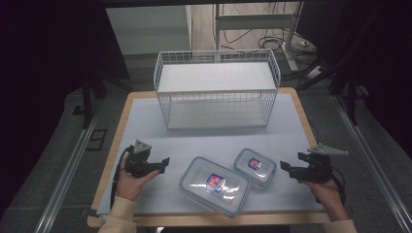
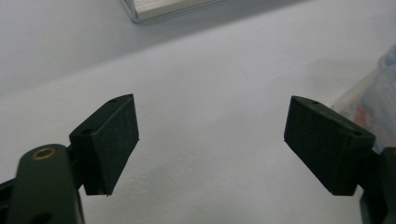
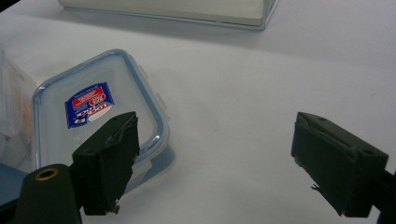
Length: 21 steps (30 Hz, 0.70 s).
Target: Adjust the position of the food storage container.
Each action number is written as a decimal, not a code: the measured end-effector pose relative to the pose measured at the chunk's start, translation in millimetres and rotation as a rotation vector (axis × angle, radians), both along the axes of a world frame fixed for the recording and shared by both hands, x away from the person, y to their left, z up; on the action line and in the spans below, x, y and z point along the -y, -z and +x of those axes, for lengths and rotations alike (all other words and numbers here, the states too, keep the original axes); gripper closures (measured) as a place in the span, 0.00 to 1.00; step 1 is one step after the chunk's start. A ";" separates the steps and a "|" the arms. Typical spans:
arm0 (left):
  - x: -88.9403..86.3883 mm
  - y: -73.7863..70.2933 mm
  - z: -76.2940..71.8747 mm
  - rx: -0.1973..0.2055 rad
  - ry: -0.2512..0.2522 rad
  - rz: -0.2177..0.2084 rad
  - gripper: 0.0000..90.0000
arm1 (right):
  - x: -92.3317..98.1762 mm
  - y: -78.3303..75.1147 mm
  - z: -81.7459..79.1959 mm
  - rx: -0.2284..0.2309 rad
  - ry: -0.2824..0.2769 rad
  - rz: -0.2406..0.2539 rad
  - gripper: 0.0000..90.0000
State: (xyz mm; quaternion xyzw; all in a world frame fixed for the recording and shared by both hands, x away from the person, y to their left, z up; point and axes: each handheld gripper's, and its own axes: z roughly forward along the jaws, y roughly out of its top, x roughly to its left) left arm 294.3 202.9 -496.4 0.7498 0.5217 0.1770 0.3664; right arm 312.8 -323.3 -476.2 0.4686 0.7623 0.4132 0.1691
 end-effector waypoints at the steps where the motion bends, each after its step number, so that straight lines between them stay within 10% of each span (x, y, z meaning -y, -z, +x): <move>1: -0.1 -1.2 -0.2 -0.001 0.001 -0.009 0.21 | -0.2 0.0 0.5 -0.006 -0.004 -0.001 0.17; 21: -13.9 -10.8 -17.2 0.000 0.012 -0.082 0.21 | -5.7 -11.5 -11.7 0.004 -0.019 0.007 0.31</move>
